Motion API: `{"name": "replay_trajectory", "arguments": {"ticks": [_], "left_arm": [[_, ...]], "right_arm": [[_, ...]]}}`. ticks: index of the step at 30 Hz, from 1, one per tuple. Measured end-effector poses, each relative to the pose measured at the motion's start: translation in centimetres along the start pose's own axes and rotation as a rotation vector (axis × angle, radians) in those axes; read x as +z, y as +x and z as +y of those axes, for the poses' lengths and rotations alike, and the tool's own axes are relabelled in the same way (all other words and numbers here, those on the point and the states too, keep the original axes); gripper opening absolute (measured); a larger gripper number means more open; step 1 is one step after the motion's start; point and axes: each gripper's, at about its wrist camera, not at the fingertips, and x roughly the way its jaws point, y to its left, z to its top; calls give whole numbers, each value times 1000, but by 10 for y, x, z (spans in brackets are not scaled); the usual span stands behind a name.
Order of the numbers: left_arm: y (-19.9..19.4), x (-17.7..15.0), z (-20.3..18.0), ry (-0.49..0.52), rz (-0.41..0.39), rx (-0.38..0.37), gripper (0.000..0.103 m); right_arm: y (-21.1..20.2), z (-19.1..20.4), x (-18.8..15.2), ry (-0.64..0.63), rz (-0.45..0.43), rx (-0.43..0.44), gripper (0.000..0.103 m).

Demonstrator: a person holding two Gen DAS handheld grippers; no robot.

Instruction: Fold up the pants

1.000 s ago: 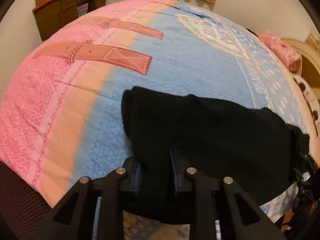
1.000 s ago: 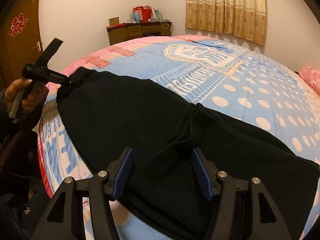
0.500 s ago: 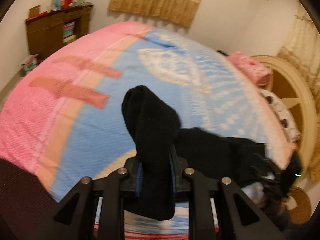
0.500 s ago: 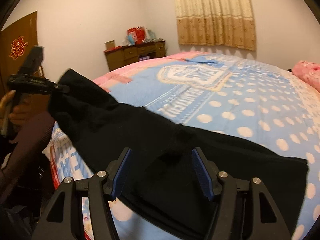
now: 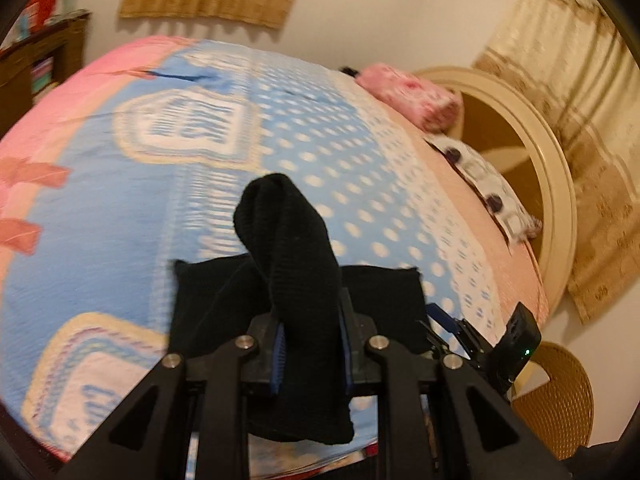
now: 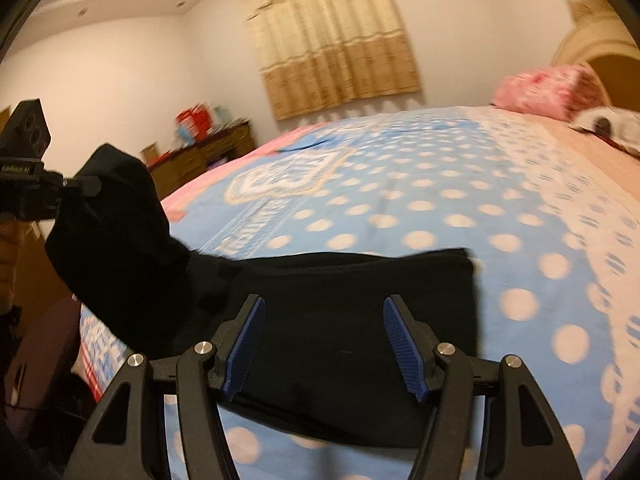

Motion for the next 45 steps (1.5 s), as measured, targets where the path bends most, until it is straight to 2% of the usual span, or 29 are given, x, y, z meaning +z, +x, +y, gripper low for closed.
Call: {"name": "replay_trajectory", "arguments": {"ticks": [10,13,18,20,22,24,29,31,34,37,40,42,44,45], "left_arm": [[77,-2,-90,130,122,-86,22],[98,-5,-110,177,139,-72,22],[140,-9,-120,197,182,-57,23],[157,-13,-122,190,211,-61,26],[177,-18,-121,168,277,-67,44],[188,-23,-120,138,319,-79,48],[163,-26,-129,202,259,-128,52],[145,-21,-124,206,198,-135,66],[118,-18,-109,226,97,-75,77],[105,-25,-83,279,46,81,77],[110,-44,-47,308,59,279,77],[117,-55,-21,257,114,317,77],[119,-63,-1,209,131,302,79],[118,-66,8,184,133,292,86]], "right_arm": [[-25,-66,-17,164,-45,-91,63],[-31,-77,-22,198,-57,-110,63],[-35,-90,-29,233,-65,-135,63],[-37,-96,-31,245,-66,-145,63],[-39,-100,-34,257,-67,-160,63],[-42,-104,-35,269,-70,-170,63],[-50,-110,-36,287,-92,-200,63],[-53,-110,-34,294,-114,-208,63],[-63,-105,-30,295,-167,-197,63],[-72,-87,-20,256,-216,-136,63],[-77,-52,-9,142,-250,-29,68],[-68,-30,-6,83,-225,83,71],[-55,-19,-8,52,-177,125,71],[-46,-17,-10,48,-139,119,71]]}}
